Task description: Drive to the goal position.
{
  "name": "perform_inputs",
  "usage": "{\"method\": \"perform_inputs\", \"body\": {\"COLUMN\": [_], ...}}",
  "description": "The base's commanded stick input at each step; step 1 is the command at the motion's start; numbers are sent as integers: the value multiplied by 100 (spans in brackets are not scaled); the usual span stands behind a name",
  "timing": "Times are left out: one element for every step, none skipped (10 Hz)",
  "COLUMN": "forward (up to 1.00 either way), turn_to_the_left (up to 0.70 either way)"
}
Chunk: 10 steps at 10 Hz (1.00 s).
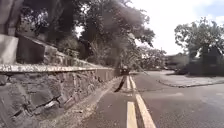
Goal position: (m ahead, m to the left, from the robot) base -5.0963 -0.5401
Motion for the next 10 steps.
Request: {"method": "perform_inputs", "body": {"forward": [0,0,0,0,0,0,0,0,0,0], "turn_to_the_left": [0,0,0,0,-70,-70,-70,-70,-70,-70]}}
